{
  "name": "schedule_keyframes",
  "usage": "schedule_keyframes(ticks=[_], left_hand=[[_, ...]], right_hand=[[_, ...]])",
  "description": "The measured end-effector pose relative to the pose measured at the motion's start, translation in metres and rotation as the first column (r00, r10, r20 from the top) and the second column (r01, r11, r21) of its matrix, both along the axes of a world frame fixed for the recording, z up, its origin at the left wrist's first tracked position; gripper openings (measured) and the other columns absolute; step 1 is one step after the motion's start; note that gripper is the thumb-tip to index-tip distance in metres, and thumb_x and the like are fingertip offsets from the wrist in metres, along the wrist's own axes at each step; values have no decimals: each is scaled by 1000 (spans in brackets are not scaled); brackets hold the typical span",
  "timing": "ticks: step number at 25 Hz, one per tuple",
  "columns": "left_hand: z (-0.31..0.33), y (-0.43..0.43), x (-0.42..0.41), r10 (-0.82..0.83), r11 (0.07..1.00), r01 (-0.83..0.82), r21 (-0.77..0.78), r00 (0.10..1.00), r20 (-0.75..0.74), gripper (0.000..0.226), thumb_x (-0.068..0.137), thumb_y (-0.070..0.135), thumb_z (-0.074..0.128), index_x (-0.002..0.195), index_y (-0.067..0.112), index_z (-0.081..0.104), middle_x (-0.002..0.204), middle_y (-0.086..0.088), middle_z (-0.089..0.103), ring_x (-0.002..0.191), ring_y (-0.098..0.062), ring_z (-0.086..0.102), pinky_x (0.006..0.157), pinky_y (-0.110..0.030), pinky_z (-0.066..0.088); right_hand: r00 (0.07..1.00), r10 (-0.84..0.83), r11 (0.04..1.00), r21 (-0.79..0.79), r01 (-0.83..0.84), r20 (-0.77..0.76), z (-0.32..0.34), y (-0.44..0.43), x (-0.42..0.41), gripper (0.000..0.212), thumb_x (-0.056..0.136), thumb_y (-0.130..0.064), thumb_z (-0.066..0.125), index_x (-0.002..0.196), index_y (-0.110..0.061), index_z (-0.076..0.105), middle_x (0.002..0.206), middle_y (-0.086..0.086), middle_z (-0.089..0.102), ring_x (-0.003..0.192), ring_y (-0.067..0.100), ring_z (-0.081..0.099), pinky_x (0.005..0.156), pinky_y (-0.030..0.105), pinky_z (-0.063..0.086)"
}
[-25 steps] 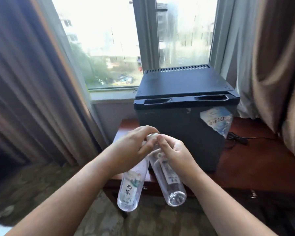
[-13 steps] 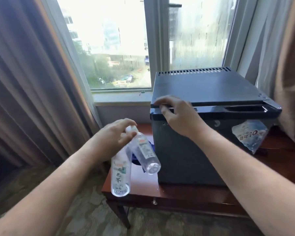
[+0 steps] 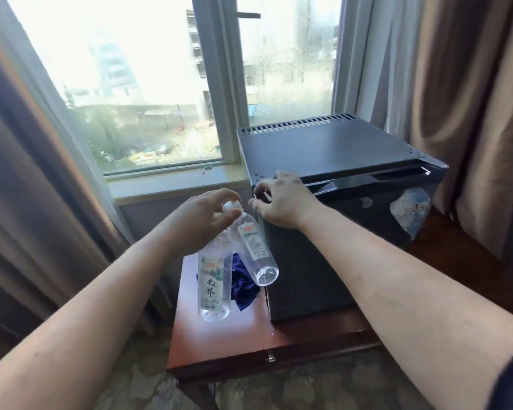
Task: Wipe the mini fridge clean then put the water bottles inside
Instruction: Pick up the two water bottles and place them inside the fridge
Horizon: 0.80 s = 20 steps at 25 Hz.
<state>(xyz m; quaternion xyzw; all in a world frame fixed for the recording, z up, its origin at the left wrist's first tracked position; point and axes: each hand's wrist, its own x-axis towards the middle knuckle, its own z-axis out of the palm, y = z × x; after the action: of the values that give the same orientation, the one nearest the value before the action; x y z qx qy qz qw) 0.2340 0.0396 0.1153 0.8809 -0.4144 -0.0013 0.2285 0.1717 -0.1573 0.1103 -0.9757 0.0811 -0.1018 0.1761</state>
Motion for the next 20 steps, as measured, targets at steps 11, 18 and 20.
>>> schedule_keyframes(ticks=[11, 18, 20], left_hand=[[-35, 32, 4, -232, 972, 230, -55, 972, -31, 29, 101, 46, 56, 126, 33, 62, 112, 11, 61, 102, -11, 62, 88, -32, 51], [-58, 4, -13, -309, 950, 309, -45, 951, 1, 34, 99, 54, 52, 128, 36, 58, 116, 7, 62, 101, -16, 65, 91, -40, 55], [-63, -6, -16, -320, 946, 319, -60, 947, -10, 33, 98, 55, 52, 126, 38, 57, 114, 8, 61, 100, -17, 66, 90, -41, 55]], right_hand=[[918, -322, 922, 145, 360, -232, 16, 28, -99, 50, 88, -63, 58, 62, -23, 73, 68, -3, 72, 76, 15, 67, 79, 30, 50], [841, -476, 874, -30, 485, -257, 0, 32, -113, 29, 78, -60, 70, 84, -32, 71, 98, -5, 73, 103, 22, 69, 94, 37, 56], [853, -384, 912, -1, 410, -354, -15, 35, -106, 47, 76, -57, 76, 115, -33, 69, 112, -8, 68, 112, 19, 65, 97, 30, 51]])
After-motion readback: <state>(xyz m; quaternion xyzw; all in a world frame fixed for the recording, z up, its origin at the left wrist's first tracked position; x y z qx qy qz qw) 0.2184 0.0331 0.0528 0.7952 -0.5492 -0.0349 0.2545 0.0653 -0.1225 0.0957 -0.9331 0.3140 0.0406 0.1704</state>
